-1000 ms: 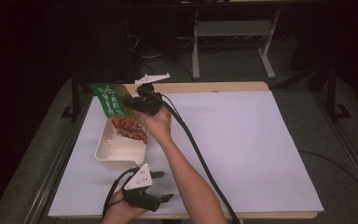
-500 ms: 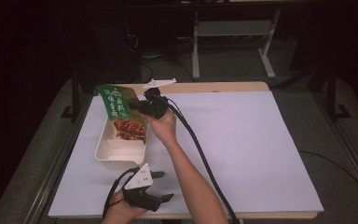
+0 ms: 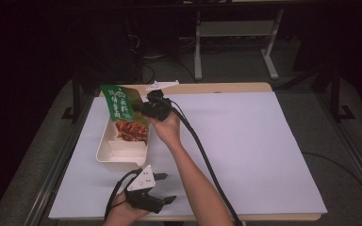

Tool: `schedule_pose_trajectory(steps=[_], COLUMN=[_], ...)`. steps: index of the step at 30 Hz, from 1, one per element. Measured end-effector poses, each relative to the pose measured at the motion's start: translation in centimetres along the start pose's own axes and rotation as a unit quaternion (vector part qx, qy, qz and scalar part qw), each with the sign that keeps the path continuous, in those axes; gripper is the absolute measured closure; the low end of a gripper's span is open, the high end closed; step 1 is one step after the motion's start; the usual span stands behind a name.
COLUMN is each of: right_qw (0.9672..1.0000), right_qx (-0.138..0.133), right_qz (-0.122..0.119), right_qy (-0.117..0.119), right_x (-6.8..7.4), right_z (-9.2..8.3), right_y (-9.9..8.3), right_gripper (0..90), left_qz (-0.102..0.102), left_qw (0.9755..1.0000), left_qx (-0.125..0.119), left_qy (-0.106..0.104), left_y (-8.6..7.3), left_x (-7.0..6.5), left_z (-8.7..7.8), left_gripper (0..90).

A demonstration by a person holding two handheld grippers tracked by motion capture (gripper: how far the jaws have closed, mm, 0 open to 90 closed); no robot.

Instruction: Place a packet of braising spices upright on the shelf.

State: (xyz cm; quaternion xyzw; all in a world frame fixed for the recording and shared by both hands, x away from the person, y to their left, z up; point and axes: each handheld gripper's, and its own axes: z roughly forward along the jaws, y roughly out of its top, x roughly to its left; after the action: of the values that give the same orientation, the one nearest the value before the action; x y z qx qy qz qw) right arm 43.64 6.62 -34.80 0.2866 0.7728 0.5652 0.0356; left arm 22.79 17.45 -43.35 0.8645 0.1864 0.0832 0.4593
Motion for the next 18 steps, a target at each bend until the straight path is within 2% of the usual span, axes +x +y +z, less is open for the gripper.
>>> schedule_pose_trajectory(steps=[1,3,4,9,15,18], right_qw=[1.0,1.0,1.0,1.0,0.9998,0.9998], right_qx=[0.002,-0.002,-0.005,-0.004,0.003,0.006], right_qz=[-0.002,-0.003,-0.004,-0.009,0.006,0.001], right_qy=[-0.002,0.0,0.002,0.0,0.021,0.018], right_x=[0.0,0.0,0.0,0.1,-0.3,-0.4], right_z=[-0.1,-0.2,-0.5,-1.3,-2.5,-3.2], right_y=[0.0,0.0,0.0,0.2,0.0,-0.1], right_gripper=[73.8,73.5,70.2,64.5,55.2,52.0], left_qz=[0.0,0.0,-0.003,0.0,0.0,-0.001], left_qw=[1.0,1.0,1.0,1.0,1.0,1.0], left_qx=[-0.001,-0.002,-0.001,-0.001,0.0,0.001], left_qy=[0.0,0.0,0.0,0.0,0.0,0.001], left_y=[0.0,0.0,0.0,0.0,0.0,0.0], left_x=[0.0,0.1,0.1,0.0,0.0,0.2], left_z=[0.0,0.0,0.0,0.1,0.2,0.2], left_gripper=[22.9,22.9,22.9,22.9,22.8,22.9])
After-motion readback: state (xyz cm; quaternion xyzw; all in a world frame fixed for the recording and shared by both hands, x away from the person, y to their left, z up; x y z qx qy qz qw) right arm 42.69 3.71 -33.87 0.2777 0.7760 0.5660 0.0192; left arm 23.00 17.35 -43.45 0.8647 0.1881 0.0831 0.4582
